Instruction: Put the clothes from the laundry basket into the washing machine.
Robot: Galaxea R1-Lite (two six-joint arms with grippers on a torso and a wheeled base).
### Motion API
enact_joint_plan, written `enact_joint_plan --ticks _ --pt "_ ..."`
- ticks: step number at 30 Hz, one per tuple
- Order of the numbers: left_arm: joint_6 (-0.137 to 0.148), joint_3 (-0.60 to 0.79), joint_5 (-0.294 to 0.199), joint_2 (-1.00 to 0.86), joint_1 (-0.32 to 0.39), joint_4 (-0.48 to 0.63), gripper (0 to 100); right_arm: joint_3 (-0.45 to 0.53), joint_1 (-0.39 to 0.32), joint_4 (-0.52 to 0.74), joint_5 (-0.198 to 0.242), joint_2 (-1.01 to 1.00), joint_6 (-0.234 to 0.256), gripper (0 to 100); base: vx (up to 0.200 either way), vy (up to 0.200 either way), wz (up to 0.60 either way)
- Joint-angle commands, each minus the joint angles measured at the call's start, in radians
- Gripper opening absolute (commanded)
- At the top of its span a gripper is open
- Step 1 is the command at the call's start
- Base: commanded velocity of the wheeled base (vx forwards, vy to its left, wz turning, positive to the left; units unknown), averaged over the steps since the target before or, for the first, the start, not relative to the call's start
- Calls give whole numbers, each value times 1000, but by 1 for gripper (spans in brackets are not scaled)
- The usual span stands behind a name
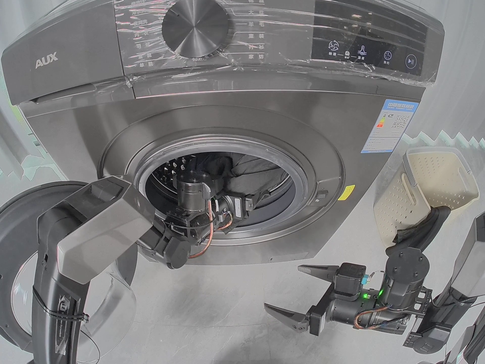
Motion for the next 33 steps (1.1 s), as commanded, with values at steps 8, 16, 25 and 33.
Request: enact_joint_plan --ticks 8,16,25,33 --pt "4 -22 -6 75 -25 4 100 -1 2 0 0 0 0 100 0 0 0" --pt "1 -59 5 82 -8 -10 0 -1 2 0 0 0 0 100 0 0 0" --pt "-16 -166 41 69 18 -42 0 -5 8 -1 0 2 1 100 0 0 0" --pt "-35 -435 103 194 30 -52 0 -8 8 -1 2 5 1 100 0 0 0"
